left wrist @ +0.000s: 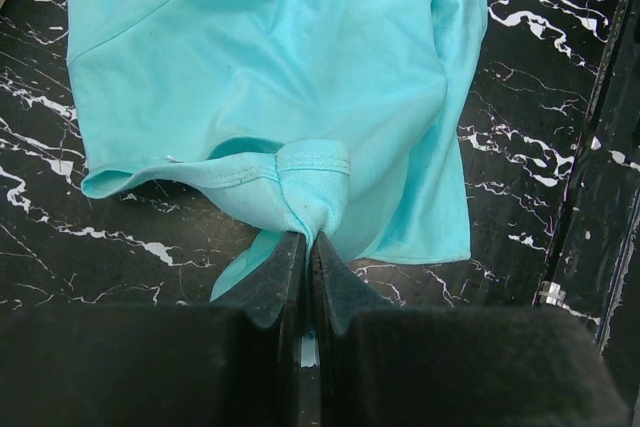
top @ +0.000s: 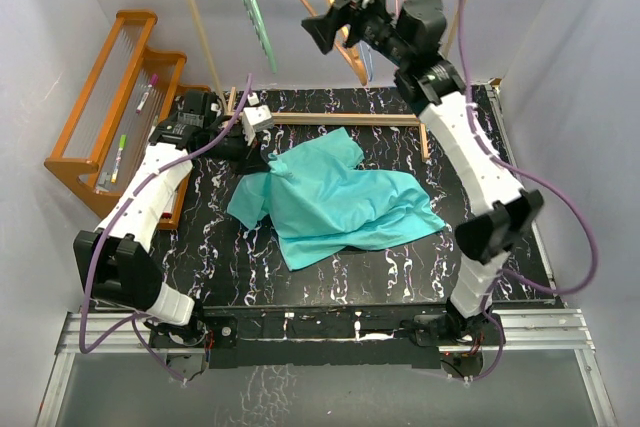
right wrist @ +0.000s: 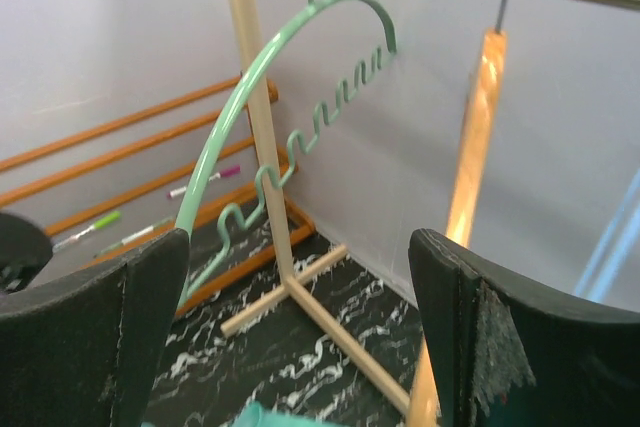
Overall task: Place the t-shirt on the hanger
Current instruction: Pick up the hanger from the clothesline.
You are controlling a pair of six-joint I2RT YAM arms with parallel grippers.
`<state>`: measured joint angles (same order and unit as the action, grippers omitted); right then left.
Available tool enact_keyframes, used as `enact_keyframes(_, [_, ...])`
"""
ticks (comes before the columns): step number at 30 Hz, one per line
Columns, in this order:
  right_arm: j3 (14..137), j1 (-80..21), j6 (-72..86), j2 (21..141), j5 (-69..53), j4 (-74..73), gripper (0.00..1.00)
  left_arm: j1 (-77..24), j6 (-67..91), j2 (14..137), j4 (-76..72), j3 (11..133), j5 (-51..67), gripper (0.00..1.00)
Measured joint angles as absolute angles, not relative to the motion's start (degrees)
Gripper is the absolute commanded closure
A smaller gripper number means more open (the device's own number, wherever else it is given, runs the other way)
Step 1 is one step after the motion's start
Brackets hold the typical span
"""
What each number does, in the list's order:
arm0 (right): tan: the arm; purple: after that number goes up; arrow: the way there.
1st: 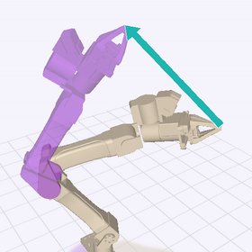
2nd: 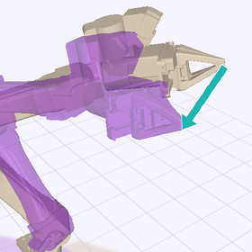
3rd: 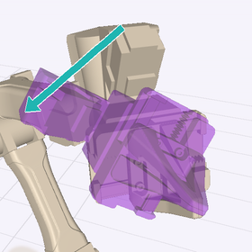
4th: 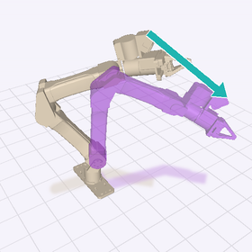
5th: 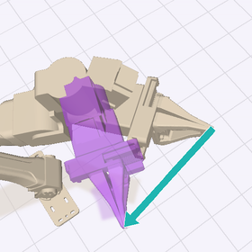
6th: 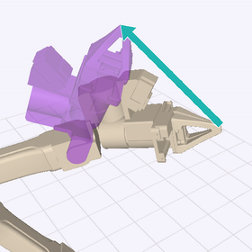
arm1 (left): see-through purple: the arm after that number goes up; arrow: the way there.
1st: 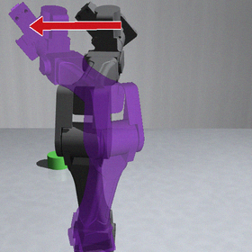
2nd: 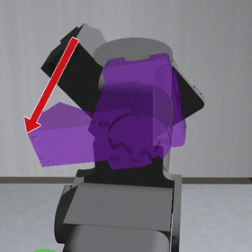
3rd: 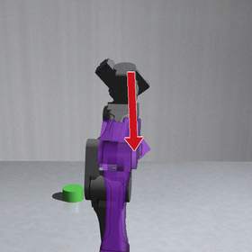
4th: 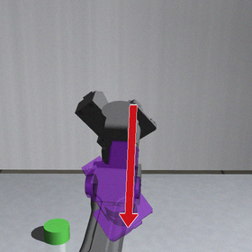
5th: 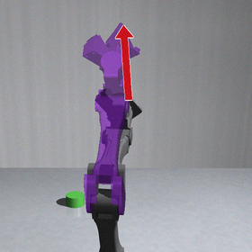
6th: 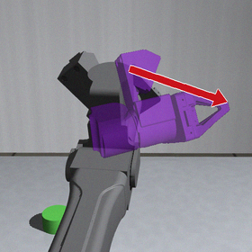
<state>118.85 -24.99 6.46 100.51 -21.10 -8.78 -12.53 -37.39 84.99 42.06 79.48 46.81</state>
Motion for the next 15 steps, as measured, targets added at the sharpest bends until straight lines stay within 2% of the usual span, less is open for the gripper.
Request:
enact_keyframes(5, [131.13, -27.2, 6.11, 112.29, -20.84, -8.93, 0.05, -12.53, -37.23, 84.47, 41.78, 79.44, 46.48, 1.0])
enact_keyframes(15, [131.83, -30.39, 7.25, 115.52, -20.18, -5.15, 0.04, -12.53, -36.82, 82.15, 40.29, 76.64, 46.28, 1.0])
